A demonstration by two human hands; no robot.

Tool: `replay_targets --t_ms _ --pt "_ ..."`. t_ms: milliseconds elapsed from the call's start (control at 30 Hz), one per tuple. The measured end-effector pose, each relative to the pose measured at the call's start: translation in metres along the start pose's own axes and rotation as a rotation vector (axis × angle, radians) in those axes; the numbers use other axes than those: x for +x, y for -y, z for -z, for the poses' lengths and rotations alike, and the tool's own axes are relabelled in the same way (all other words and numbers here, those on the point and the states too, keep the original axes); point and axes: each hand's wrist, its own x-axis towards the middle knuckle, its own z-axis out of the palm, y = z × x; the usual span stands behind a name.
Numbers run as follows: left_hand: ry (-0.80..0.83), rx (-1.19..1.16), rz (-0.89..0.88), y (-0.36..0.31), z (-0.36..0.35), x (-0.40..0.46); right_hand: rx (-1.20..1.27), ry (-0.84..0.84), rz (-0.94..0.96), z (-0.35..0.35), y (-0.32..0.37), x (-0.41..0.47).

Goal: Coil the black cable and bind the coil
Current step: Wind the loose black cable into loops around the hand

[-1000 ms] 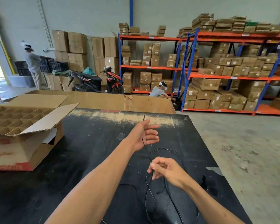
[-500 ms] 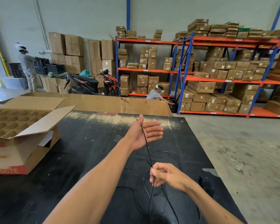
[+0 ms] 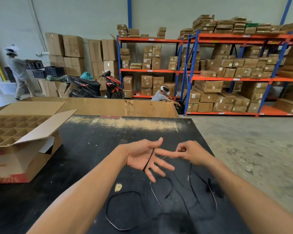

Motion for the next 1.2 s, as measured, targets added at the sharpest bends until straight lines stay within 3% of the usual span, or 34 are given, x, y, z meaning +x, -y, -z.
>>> replay_targets --t_ms 100,233,367,500,633,767,867,967,1100,1200 --pt "-0.249 -0.045 0.066 0.018 0.008 0.006 -0.193 -0.067 0.073 0.043 0.025 0.015" --pt "-0.366 -0.274 -0.197 0.026 0.022 0.0 -0.12 -0.163 0.188 0.067 0.053 0.018" --pt "-0.4 -0.417 -0.402 0.015 0.028 -0.009 0.116 -0.075 0.263 0.048 0.064 -0.007" --pt "-0.336 -0.482 -0.634 -0.001 0.028 -0.019 0.413 0.095 0.207 -0.002 0.057 -0.034" --pt "-0.254 -0.456 -0.715 -0.016 0.022 -0.023 0.692 0.241 0.135 -0.052 0.045 -0.051" --pt "-0.117 -0.375 -0.657 -0.019 0.016 -0.027 0.523 0.26 0.028 -0.074 0.025 -0.052" --pt "0.013 -0.307 -0.506 -0.011 0.011 -0.027 0.253 0.079 -0.069 -0.061 0.012 -0.037" --pt "0.07 -0.215 -0.246 0.004 0.005 -0.019 -0.068 -0.058 -0.095 -0.028 0.006 -0.014" --pt "-0.048 -0.085 0.025 0.032 0.002 -0.002 -0.365 -0.126 -0.003 0.028 0.019 0.02" --pt "-0.202 -0.144 -0.014 0.04 0.007 0.004 -0.35 -0.094 0.079 0.06 0.038 0.028"
